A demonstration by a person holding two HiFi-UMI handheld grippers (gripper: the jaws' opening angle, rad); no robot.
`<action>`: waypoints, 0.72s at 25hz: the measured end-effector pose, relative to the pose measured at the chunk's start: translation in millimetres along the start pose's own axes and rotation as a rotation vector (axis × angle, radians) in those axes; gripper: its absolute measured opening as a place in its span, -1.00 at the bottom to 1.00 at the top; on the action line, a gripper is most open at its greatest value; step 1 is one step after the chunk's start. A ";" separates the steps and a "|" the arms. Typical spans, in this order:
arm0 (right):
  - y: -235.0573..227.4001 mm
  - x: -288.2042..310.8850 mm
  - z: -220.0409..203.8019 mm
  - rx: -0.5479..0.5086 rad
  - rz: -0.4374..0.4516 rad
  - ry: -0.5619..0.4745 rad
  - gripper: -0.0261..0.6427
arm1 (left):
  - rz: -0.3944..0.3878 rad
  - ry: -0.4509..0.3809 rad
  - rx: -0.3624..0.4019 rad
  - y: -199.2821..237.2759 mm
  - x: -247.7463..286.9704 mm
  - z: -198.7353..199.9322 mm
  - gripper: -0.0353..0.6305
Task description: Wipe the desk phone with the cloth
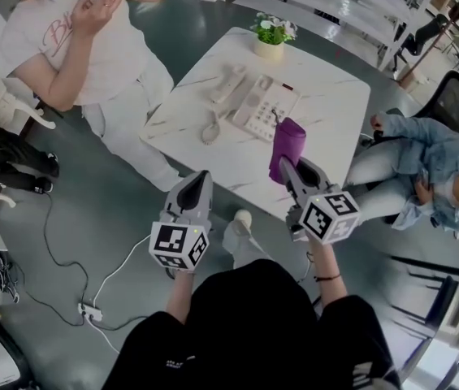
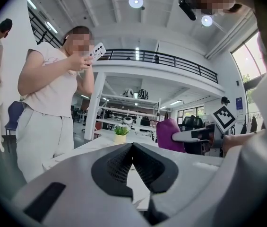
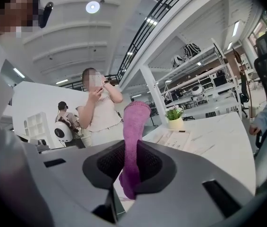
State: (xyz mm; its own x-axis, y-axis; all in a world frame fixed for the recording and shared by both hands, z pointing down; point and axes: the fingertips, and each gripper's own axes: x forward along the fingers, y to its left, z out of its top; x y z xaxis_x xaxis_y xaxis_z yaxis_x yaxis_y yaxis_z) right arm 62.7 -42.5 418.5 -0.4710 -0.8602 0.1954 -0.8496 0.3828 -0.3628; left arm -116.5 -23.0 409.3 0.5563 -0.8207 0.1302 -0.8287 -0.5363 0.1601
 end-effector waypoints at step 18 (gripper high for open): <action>-84.6 104.7 36.4 0.026 -0.136 0.013 -0.80 | -0.140 0.086 -0.008 52.3 149.4 10.1 -0.90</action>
State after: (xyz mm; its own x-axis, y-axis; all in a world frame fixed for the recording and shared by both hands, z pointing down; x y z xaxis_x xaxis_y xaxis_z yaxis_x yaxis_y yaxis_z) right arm 93.9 -177.2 436.5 -0.3553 -0.8989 0.2564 -0.8994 0.2541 -0.3557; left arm -77.3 -175.6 427.3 0.6695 -0.7182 0.1897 -0.7427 -0.6420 0.1904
